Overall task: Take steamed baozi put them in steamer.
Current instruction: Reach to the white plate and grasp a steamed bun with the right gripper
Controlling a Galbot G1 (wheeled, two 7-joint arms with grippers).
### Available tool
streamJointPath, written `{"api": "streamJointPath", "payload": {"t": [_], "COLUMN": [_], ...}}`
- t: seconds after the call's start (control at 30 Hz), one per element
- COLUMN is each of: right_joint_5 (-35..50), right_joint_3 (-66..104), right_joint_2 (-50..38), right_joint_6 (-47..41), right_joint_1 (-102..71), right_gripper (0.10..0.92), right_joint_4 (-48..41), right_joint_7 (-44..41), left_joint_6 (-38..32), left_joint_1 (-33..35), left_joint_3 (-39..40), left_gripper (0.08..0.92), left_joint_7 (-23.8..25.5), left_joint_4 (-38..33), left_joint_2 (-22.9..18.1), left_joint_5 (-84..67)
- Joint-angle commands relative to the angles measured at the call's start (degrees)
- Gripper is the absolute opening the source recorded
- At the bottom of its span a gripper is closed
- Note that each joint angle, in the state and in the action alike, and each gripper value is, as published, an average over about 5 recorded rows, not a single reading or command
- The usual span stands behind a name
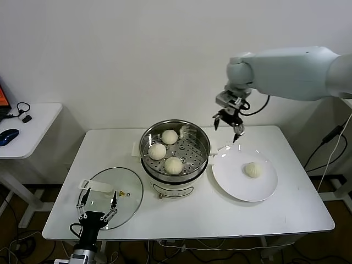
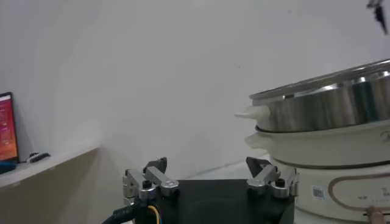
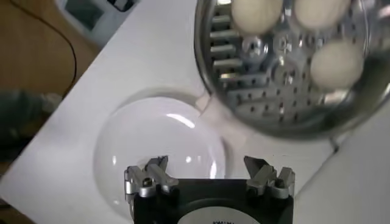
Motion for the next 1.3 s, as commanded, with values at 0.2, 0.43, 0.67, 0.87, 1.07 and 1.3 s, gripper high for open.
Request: {"api": "streamJointPath", "payload": {"t": [0.2, 0.43, 0.67, 0.87, 1.07, 1.3], "right_joint_5": [-3.6, -8.3, -14.2, -16.0, -17.5, -18.2], "right_joint_3": [4.8, 10.2, 17.6, 21.3, 24.9, 28.0], "right_joint_2": [-16.3, -18.5, -17.7, -16.1, -15.7, -14.0], "right_joint_6": [-10.5, -11.9, -11.5, -10.4, -10.4, -9.7], "right_joint_1": [-10.0, -17.5, -25.6, -29.6, -33.0, -36.3], "right_gripper": [0.823, 0.823, 0.823, 0.823, 0.823, 0.823], "right_joint_4": [-5.1, -7.0, -12.5, -16.2, -17.8, -21.8], "right_joint_7": [-2.1, 0.1, 0.9, 0.8, 0.9, 1.2], "left_joint_6": [0.2, 0.1, -0.1, -0.5, -0.8, -1.2], "left_joint_1": [-0.1, 0.1, 0.5, 0.8, 1.0, 0.9], "left_joint_3": [-0.2, -0.4, -0.5, -0.6, -0.8, -1.0], "left_gripper": [0.823, 0.823, 0.823, 0.823, 0.823, 0.823], "left_joint_7": [0.0, 0.0, -0.1, -0.3, -0.4, -0.5], "left_joint_4": [0.1, -0.1, 0.0, 0.3, 0.7, 1.1], "left_joint_2": [-2.4, -2.1, -1.7, -1.8, -1.8, -1.9], "left_joint_5": [-0.1, -0.1, 0.2, 0.6, 0.7, 0.8]}}
